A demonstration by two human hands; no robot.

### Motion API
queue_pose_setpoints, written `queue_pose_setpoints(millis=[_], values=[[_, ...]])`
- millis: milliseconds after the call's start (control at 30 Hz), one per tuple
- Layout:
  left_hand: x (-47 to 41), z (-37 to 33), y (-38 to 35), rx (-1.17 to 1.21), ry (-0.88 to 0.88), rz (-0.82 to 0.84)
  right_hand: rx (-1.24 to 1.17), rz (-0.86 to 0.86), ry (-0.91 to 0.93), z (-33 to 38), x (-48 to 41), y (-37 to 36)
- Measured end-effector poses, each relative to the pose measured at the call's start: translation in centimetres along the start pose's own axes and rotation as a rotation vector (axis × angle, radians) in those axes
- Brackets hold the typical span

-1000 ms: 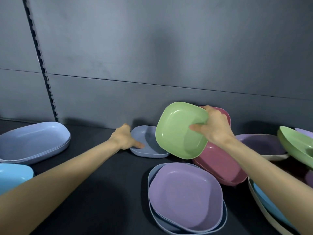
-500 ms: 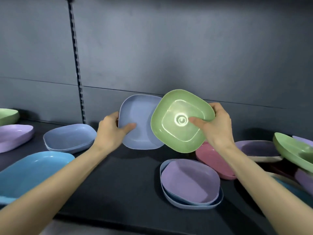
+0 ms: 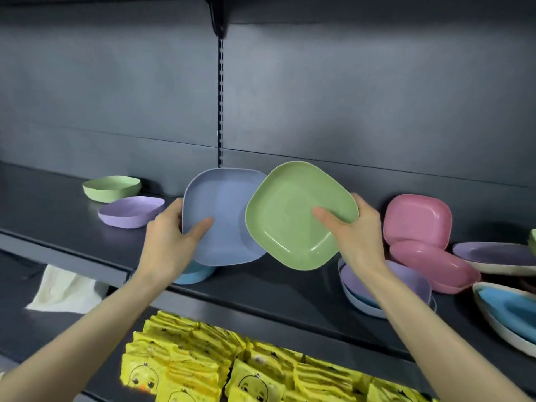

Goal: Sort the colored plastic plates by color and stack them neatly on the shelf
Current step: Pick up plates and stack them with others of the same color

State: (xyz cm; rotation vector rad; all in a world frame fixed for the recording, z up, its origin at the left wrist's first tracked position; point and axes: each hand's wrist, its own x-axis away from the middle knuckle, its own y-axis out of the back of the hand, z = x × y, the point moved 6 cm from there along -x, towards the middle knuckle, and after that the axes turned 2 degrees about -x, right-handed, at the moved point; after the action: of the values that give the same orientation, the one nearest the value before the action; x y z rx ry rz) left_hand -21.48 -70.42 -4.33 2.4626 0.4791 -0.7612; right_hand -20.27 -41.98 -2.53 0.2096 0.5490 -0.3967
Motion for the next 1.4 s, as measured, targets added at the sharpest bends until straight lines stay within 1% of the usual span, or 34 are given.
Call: queue_pose_setpoints(millis=[233,333,433,567,767,933,1133,1267,1400], values=[[-4.4,4.6,3.7,0.030,0.010,-0.005,-0.001,0.021,-0.018,0.7,-2.2,-7.7],[-7.9,7.5,4.6,0.051,-0.016,0.040,0.000,0.003,-0.040,0.2,-3.6,-11.3],[-11.7,10.1,4.7,0.011,-0.047,0.083,0.017,-0.042,-0.054,-0.5,-4.9,-14.2],[-16.1,12.6,2.5,0.024,-0.079,0.204,0.058,-0.121,-0.074,-1.6,-6.2,-16.0],[-19.8,14.0,-2.6,-0.056,-0.132,0.418,0.152,-0.178,-0.120,-3.5,-8.0,-15.8],[-21.2,15.5,-6.6,-0.111,-0.090,0.602,0.196,-0.160,-0.144,-5.4,-9.3,-15.7],[-22.5,17.0,-9.7,-0.191,-0.106,0.805,0.212,-0.122,-0.167,-6.6,-10.7,-16.2],[-22.2,17.8,-10.8,-0.212,-0.100,0.882,0.230,-0.092,-0.176,-7.4,-10.9,-16.9],[-21.7,18.1,-11.8,-0.332,-0.159,0.941,0.255,-0.108,-0.191,-7.8,-10.9,-17.2]])
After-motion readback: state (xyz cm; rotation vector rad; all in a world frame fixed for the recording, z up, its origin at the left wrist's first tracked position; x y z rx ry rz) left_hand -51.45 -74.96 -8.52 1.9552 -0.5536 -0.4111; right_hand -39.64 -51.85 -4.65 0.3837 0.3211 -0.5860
